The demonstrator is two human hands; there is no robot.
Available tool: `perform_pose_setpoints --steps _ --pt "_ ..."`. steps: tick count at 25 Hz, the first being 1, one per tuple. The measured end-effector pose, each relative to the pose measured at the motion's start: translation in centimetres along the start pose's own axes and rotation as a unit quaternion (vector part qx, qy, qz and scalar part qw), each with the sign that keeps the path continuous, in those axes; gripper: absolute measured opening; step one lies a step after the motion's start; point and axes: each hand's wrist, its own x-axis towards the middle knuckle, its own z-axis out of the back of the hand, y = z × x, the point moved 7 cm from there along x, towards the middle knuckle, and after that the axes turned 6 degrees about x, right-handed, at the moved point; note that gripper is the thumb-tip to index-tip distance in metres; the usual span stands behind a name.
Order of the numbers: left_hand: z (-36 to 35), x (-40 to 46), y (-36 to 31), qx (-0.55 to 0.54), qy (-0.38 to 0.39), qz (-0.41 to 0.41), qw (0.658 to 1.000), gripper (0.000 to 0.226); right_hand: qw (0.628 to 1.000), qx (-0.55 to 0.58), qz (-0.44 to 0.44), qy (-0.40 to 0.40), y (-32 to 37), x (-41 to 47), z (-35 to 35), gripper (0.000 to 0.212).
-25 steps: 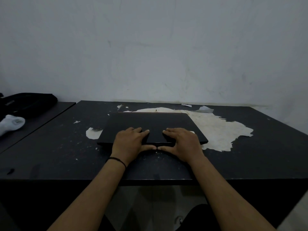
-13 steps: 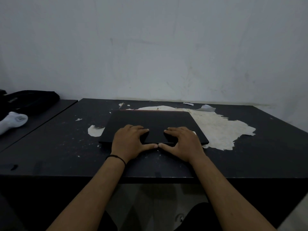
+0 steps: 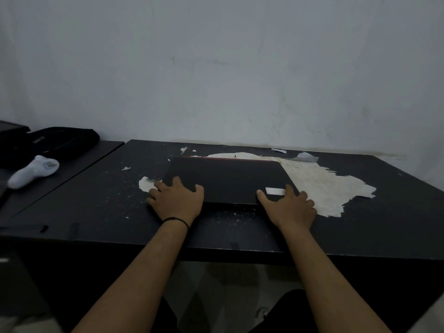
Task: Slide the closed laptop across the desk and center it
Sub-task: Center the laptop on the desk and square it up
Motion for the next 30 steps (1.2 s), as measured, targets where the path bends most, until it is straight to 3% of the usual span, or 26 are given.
perform_pose_setpoints --steps 6,11,15,20,23,30 --pt "0.2 0.6 1.0 -0.014 0.031 -0.047 0.998 0.091 0.995 0.088 -0.043 -0.001 -0.5 -0.9 0.4 0.121" --pt "0.4 1.4 3.2 -0.058 0.081 -0.127 0.987 0.121 0.985 0.17 -0.029 -0.001 -1.0 -1.1 1.5 0.109" --pt "0.4 0.9 3.0 -0.032 0.065 -0.168 0.983 0.12 0.978 0.208 -0.013 0.003 -1.2 -1.2 1.9 0.093" --pt "0.9 0.5 2.8 -0.028 0.025 -0.178 0.983 0.116 0.98 0.187 0.023 0.054 -1.4 -1.2 1.7 0.1" --pt "1.1 0.3 2.7 -0.023 0.019 -0.177 0.984 0.117 0.983 0.175 0.04 0.042 -1.4 -1.3 1.7 0.093" --pt "1.8 0.5 3.1 -0.097 0.056 -0.175 0.978 0.116 0.953 0.299 0.036 0.028 -1.9 -1.5 2.6 0.065"
